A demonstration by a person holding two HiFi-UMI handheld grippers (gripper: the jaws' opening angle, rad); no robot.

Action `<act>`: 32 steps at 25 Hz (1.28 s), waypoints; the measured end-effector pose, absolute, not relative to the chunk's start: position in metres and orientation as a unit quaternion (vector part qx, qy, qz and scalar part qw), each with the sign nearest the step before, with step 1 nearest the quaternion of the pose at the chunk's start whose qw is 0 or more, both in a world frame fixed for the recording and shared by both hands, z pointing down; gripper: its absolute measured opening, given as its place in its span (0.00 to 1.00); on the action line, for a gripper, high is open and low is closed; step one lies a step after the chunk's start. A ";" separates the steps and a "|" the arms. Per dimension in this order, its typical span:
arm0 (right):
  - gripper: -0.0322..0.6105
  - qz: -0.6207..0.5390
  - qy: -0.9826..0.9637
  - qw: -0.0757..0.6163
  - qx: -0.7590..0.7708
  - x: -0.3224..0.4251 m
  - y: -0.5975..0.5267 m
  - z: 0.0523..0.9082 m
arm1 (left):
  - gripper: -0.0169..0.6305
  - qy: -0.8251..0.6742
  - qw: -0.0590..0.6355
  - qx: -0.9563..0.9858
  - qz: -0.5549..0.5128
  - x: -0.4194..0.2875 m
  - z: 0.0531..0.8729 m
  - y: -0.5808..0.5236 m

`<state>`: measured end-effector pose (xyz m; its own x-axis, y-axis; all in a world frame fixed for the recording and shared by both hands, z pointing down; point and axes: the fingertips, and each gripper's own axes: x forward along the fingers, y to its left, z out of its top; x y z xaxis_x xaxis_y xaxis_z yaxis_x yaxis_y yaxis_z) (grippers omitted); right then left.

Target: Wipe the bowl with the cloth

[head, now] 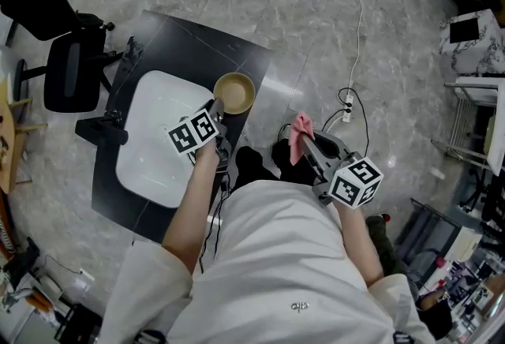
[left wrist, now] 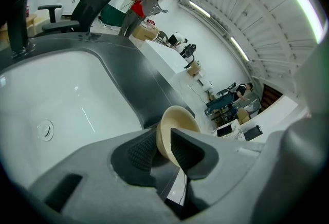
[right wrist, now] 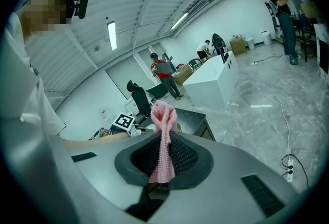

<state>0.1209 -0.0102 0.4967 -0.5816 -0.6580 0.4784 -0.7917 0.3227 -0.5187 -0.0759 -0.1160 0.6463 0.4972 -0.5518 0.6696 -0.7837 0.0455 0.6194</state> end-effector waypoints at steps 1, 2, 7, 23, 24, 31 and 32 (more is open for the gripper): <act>0.09 0.370 -0.809 0.090 0.449 0.121 -0.011 0.496 | 0.15 -0.493 0.530 0.681 0.109 -0.078 0.646 -0.116; 0.09 0.369 -0.809 0.089 0.449 0.122 -0.012 0.496 | 0.15 -0.499 0.526 0.680 0.110 -0.079 0.644 -0.116; 0.09 0.362 -0.817 0.076 0.442 0.130 -0.023 0.488 | 0.15 -0.533 0.491 0.681 0.103 -0.090 0.617 -0.115; 0.09 0.235 -0.903 0.040 0.357 0.118 -0.088 0.379 | 0.05 -0.547 0.220 0.806 0.055 -0.031 0.388 -0.115; 0.09 0.219 -0.908 0.043 0.355 0.117 -0.091 0.369 | 0.05 -0.540 0.199 0.816 0.052 -0.022 0.374 -0.115; 0.09 0.133 -0.925 0.030 0.353 0.116 -0.107 0.308 | 0.04 -0.492 0.136 0.860 0.021 0.021 0.315 -0.110; 0.09 0.129 -0.925 0.028 0.355 0.116 -0.107 0.304 | 0.04 -0.490 0.131 0.861 0.023 0.024 0.313 -0.109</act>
<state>0.1164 -0.1072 0.3042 -0.7463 -0.6501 0.1426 -0.6643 0.7145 -0.2195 0.0239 -0.1090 0.3131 0.5178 -0.8386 0.1690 -0.8509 -0.4845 0.2031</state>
